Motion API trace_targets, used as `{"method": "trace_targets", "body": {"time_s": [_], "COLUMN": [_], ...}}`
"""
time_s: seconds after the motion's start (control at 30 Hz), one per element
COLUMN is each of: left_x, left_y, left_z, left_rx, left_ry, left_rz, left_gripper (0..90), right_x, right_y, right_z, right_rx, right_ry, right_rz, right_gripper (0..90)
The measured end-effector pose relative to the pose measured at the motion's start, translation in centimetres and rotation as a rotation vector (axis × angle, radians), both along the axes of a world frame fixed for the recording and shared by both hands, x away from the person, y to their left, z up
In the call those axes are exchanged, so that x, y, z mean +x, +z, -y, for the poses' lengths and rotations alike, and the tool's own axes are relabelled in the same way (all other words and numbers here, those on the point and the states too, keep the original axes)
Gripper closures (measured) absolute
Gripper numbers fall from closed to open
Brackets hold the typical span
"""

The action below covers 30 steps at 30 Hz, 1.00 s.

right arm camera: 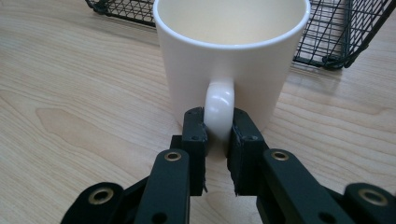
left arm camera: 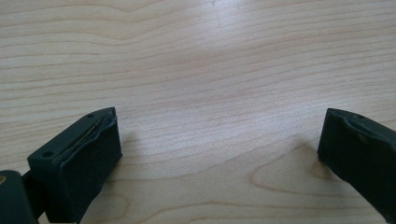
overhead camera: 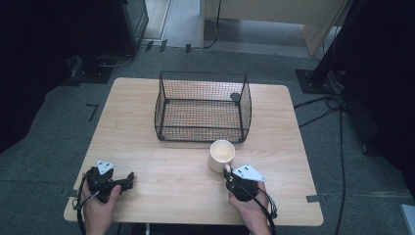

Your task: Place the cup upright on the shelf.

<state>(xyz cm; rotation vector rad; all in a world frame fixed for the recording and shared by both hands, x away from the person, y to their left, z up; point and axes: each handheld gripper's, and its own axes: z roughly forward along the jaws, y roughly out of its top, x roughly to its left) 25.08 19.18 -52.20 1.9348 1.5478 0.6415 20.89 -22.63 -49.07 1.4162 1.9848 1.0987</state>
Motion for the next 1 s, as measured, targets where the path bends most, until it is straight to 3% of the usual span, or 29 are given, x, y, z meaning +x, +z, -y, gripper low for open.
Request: {"method": "trace_targets", "body": {"time_s": [0.07, 0.1, 0.17, 0.37, 0.43, 0.8, 1.0], "left_x": [0.0, 0.0, 0.0, 0.0, 0.0, 0.0, 0.0], "left_y": [0.0, 0.0, 0.0, 0.0, 0.0, 0.0, 0.0], "left_z": [0.0, 0.0, 0.0, 0.0, 0.0, 0.0, 0.0], "left_rx": [0.0, 0.0, 0.0, 0.0, 0.0, -0.001, -0.002], "left_ry": [0.0, 0.0, 0.0, 0.0, 0.0, -0.001, -0.001], "left_rz": [0.0, 0.0, 0.0, 0.0, 0.0, 0.0, 0.0], "left_gripper": [0.0, 0.0, 0.0, 0.0, 0.0, 0.0, 0.0], "right_x": [0.1, 0.1, 0.1, 0.3, 0.4, 0.1, -0.2], "right_y": [0.0, 0.0, 0.0, 0.1, 0.1, 0.5, 1.1], "right_z": [0.0, 0.0, 0.0, -0.2, -0.1, 0.6, 0.8], "right_rx": [0.009, 0.005, -0.002, 0.004, 0.001, 0.01, 0.044], "right_ry": [-0.005, -0.014, -0.017, -0.037, -0.041, -0.021, -0.017], "right_rz": [-0.001, 0.01, 0.014, 0.011, 0.014, 0.038, 0.063], "right_gripper": [76.7, 70.0, 69.5, 72.7, 78.9, 80.2, 80.3]}}
